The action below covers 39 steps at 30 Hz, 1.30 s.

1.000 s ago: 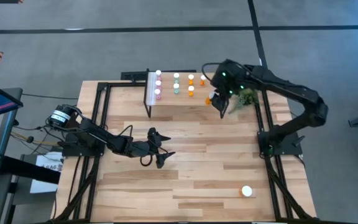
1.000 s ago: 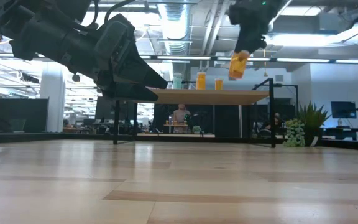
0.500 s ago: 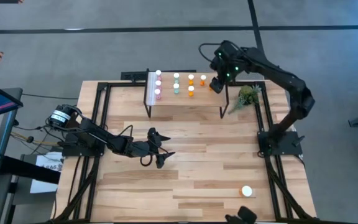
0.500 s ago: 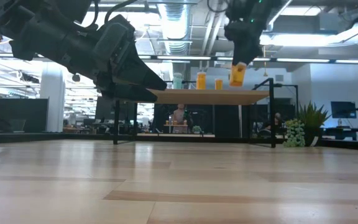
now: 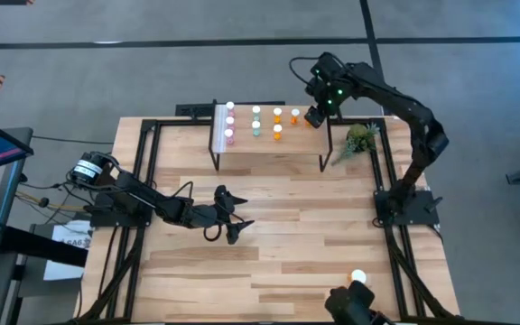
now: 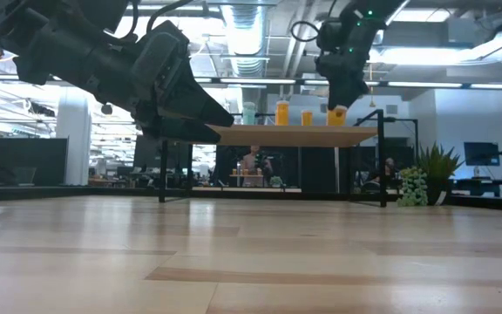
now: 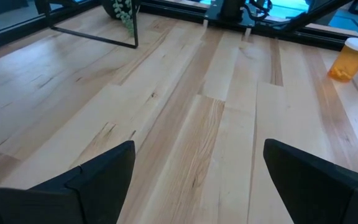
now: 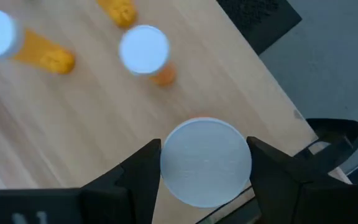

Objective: Pick and place medicine bottles onto shelf by color
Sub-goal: Put the top large orange pill bottle on the shelf

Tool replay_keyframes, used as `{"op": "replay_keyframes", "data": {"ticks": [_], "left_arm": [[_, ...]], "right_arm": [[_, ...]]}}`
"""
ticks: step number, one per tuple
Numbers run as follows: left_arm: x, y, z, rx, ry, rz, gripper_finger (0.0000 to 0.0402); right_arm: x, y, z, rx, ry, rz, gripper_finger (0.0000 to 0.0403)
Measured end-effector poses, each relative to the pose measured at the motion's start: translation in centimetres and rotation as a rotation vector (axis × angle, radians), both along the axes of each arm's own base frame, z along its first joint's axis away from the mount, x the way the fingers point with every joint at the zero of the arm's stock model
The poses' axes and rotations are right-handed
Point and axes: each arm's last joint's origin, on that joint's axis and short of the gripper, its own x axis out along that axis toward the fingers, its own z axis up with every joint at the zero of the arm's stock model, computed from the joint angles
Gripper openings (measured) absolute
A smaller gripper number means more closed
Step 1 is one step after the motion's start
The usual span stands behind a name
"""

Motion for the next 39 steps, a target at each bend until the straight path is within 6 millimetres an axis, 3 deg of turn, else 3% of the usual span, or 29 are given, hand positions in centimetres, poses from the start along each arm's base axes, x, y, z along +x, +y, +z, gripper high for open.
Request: {"op": "replay_keyframes", "data": {"ticks": [9, 29, 39], "left_arm": [[0.06, 0.32, -0.02, -0.001, 0.002, 0.012, 0.0344], [0.06, 0.31, -0.02, -0.003, 0.002, 0.012, 0.0344], [0.06, 0.31, -0.02, -0.004, 0.001, 0.012, 0.0344]], "right_arm": [[-0.57, -0.92, 0.2, -0.034, -0.02, -0.024, 0.0229], [-0.53, -0.94, 0.22, -0.034, -0.024, -0.029, 0.023], [-0.53, -0.94, 0.22, -0.033, -0.025, -0.031, 0.0255]]}}
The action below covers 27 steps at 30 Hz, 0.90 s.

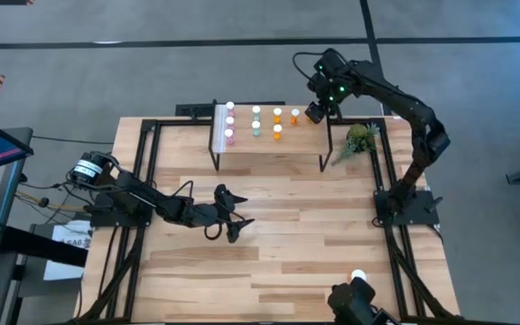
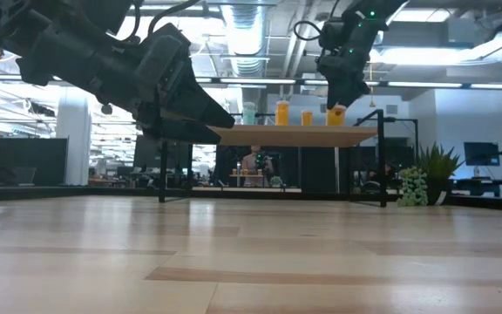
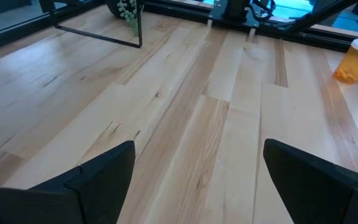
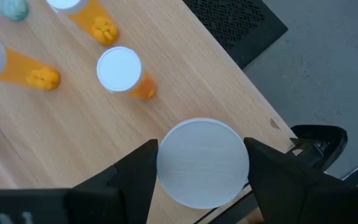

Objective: Pick and place medicine bottles onto shelf by color
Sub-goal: Put the top large orange pill bottle on the shelf

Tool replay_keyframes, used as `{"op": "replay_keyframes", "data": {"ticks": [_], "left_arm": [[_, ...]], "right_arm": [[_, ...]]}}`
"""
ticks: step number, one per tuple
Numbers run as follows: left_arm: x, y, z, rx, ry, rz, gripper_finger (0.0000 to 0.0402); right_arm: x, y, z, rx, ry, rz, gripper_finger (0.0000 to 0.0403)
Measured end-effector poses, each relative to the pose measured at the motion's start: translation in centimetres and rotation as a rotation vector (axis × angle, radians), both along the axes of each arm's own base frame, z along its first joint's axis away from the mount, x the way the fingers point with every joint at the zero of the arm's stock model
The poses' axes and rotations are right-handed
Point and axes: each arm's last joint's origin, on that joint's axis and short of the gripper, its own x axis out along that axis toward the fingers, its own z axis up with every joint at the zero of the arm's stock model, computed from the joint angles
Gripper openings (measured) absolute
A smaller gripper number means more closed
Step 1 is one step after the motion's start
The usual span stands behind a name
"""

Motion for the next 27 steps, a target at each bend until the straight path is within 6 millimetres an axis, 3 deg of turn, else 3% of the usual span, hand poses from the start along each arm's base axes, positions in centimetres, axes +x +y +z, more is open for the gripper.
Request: {"op": "replay_keyframes", "data": {"ticks": [27], "left_arm": [[0.0, 0.0, 0.0, 0.0, 0.0, -0.001, 0.0344]], "right_arm": [[0.03, 0.07, -0.01, 0.022, -0.017, 0.003, 0.0256]]}}
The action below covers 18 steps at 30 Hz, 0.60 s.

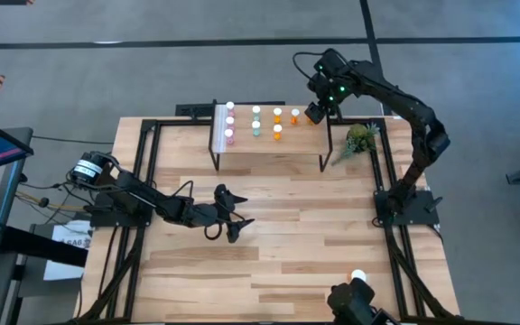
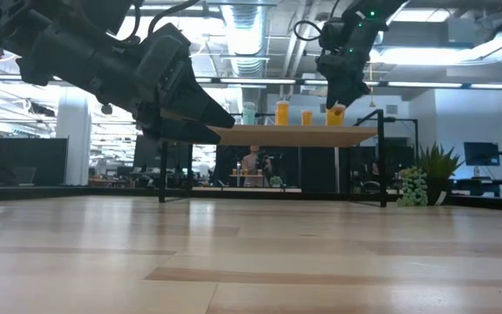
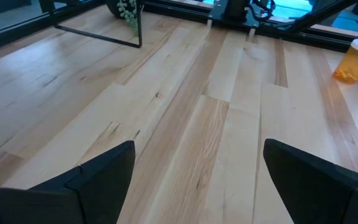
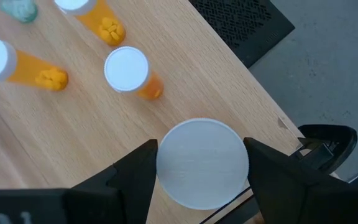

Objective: Pick and place medicine bottles onto shelf by color
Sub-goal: Put the top large orange pill bottle on the shelf

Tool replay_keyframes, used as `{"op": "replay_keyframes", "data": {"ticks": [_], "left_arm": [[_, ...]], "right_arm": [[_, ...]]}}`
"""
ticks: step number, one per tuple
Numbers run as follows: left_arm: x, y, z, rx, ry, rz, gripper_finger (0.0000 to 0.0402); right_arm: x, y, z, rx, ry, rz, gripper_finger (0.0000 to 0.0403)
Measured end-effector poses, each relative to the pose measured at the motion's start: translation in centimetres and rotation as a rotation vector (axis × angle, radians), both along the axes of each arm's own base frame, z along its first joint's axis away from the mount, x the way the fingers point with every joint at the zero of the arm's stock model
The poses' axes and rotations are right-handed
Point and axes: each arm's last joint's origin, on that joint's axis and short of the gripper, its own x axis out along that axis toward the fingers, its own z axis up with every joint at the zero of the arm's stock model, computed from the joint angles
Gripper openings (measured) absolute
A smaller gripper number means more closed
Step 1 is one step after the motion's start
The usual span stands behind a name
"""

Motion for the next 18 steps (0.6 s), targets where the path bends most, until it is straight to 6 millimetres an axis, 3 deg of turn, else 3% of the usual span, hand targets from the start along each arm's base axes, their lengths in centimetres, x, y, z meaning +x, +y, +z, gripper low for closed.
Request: {"op": "replay_keyframes", "data": {"ticks": [18], "left_arm": [[0.0, 0.0, 0.0, 0.0, 0.0, 0.0, 0.0344]], "right_arm": [[0.28, 0.23, 0.02, 0.003, -0.006, -0.003, 0.0256]]}}
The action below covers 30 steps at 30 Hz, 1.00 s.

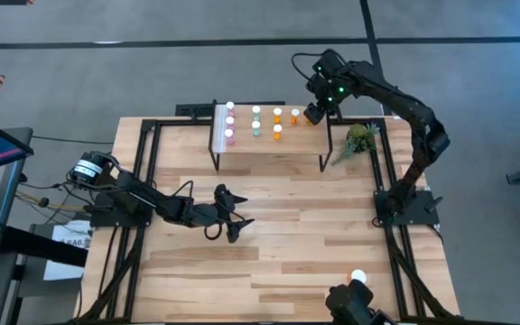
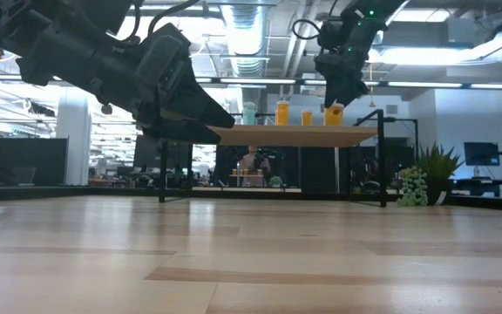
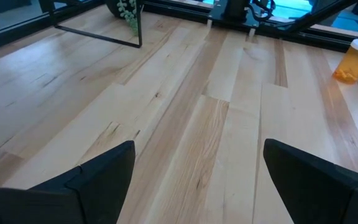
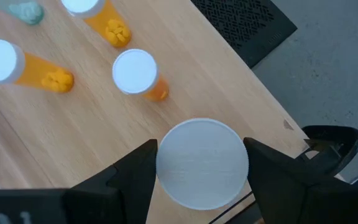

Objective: Pick and place medicine bottles onto shelf by color
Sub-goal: Put the top large orange pill bottle on the shelf

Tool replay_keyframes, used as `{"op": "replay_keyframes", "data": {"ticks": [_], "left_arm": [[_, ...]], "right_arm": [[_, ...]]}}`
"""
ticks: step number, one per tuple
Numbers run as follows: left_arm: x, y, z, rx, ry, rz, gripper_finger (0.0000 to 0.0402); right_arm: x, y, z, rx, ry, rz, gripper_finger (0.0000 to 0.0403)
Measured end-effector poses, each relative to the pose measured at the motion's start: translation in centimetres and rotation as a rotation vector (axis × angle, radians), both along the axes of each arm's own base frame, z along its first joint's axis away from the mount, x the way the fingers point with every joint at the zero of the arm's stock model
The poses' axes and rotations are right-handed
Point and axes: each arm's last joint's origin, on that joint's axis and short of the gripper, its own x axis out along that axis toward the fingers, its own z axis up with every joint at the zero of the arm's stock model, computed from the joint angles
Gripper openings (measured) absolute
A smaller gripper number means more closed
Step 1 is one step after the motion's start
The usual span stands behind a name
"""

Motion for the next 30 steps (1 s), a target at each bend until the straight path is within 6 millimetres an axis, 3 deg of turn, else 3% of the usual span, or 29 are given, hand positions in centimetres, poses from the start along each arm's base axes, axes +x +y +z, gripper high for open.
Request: {"op": "replay_keyframes", "data": {"ticks": [13, 30], "left_arm": [[0.0, 0.0, 0.0, 0.001, 0.002, -0.001, 0.0344], [0.0, 0.0, 0.0, 0.001, 0.004, 0.0, 0.0344]], "right_arm": [[1.3, -1.2, -2.8, 0.079, 0.045, 0.007, 0.0256], [1.1, -0.9, -2.5, 0.059, 0.072, 0.012, 0.0256]]}}
